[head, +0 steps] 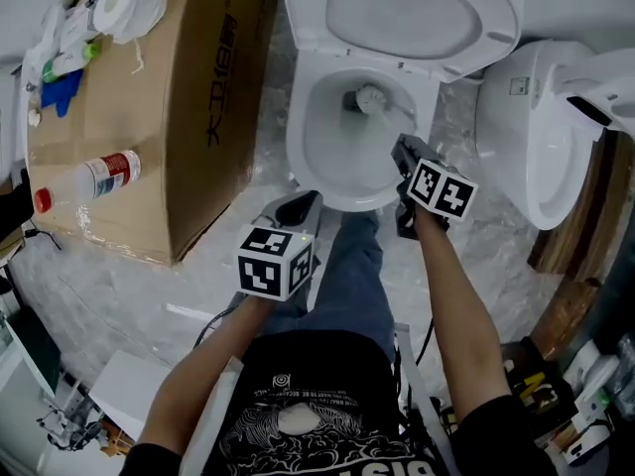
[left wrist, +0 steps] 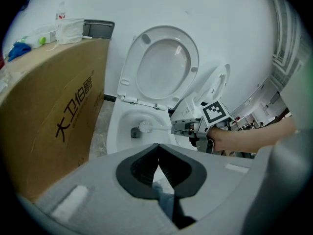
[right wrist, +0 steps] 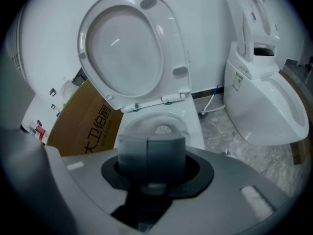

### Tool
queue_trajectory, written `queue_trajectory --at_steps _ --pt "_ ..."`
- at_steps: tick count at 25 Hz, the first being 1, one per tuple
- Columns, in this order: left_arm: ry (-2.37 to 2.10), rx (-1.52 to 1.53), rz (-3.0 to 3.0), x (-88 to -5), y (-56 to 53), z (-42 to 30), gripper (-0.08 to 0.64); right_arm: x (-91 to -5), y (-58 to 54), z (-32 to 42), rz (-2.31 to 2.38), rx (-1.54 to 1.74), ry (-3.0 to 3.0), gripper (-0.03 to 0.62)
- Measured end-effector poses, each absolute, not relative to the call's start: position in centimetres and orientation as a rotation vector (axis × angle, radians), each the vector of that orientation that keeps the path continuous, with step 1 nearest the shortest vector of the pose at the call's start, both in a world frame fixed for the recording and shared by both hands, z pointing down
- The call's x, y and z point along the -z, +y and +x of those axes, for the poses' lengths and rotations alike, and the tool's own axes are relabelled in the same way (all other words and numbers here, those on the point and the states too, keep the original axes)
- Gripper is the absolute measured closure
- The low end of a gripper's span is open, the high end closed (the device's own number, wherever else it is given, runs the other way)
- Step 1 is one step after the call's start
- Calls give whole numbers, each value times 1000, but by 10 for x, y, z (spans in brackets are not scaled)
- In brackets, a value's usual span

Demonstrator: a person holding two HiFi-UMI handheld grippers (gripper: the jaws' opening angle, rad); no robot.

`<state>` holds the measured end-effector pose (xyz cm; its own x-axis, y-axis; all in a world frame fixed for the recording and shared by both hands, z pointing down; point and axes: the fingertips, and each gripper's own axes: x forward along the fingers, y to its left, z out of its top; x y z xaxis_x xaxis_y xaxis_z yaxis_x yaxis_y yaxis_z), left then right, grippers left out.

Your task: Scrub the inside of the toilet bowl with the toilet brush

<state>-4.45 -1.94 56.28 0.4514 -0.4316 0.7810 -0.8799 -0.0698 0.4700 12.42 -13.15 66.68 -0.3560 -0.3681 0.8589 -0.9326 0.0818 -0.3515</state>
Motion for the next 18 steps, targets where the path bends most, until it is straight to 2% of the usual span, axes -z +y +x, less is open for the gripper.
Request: queue_trajectory --at_steps 8,18 --pt "-1062 -593 1766 -560 -29 -26 566 -669 -81 160 1325 -1289 -1711 437" --pt "-989 -618 1816 -559 -27 -12 566 -669 -7 138 1262 -1370 -1685 437"
